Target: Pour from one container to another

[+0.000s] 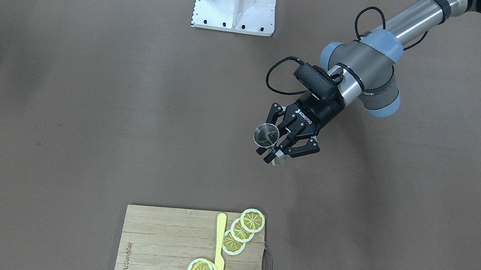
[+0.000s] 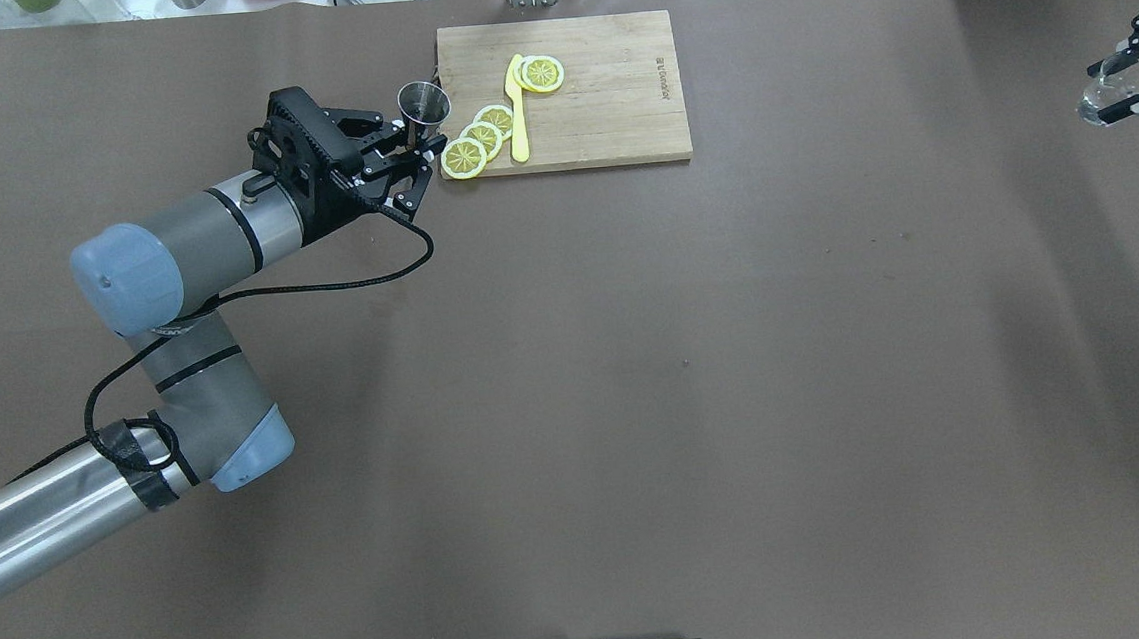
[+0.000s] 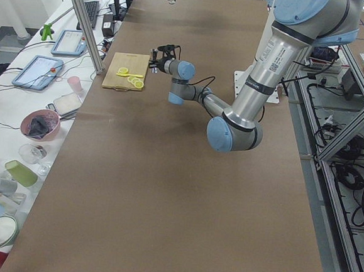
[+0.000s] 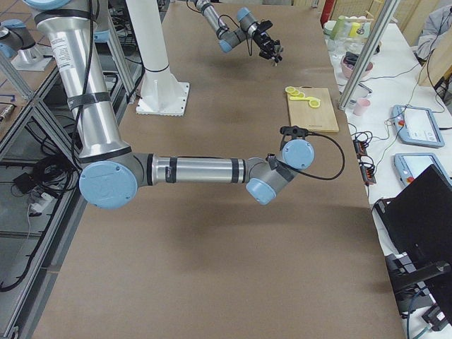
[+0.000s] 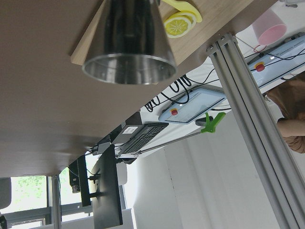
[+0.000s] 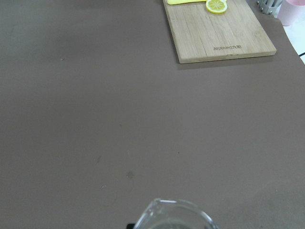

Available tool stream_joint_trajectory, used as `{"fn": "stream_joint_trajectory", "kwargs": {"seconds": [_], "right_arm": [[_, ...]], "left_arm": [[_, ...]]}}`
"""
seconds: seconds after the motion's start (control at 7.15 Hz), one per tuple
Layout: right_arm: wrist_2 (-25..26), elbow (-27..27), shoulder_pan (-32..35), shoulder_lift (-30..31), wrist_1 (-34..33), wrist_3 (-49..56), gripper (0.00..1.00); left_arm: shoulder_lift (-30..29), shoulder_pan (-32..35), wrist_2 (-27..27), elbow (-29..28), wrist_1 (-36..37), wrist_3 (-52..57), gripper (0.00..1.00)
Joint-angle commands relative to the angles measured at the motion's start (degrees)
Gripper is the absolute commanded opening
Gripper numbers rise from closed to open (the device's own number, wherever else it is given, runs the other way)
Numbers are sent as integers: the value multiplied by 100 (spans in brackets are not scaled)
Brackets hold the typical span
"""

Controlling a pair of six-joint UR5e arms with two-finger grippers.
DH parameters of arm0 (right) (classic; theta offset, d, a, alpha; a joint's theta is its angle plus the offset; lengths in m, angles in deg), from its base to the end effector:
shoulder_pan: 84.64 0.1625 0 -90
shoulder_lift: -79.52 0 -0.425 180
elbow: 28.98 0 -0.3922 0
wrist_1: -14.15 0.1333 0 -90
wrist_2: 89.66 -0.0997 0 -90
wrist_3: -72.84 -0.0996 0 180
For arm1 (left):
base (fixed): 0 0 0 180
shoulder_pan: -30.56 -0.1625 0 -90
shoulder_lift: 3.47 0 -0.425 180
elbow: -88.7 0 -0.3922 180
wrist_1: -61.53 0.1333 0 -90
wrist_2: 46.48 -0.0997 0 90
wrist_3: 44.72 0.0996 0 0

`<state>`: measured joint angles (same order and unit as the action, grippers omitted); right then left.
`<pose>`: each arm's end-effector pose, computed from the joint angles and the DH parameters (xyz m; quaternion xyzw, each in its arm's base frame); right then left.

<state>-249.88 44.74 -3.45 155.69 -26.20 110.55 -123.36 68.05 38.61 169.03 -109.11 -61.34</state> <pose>-0.0506 -0.5851 0.5417 0.4487 -0.4286 -0.5076 0.5978 0.4362 -0.5133 0.2788 0.6497 0.4145 0.1647 0.6156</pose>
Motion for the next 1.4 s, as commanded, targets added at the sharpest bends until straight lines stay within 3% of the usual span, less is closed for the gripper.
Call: {"fn": "stream_joint_trajectory", "kwargs": {"seconds": [0.0, 0.56, 0.98, 1.26], "right_arm": [[183, -183, 3, -41, 177, -192, 0], [1061, 159, -15, -165, 221, -1623, 0], [1992, 221, -391, -173, 1194, -3124, 0], [2144, 221, -699, -173, 1739, -4204, 0]], "left_arm": [[80, 21, 25, -8, 39, -60, 0], [19, 3, -10, 0, 232, -333, 0], [28, 117, 17, -17, 216, 313, 0], [27, 109, 34, -17, 207, 335, 0]]}}
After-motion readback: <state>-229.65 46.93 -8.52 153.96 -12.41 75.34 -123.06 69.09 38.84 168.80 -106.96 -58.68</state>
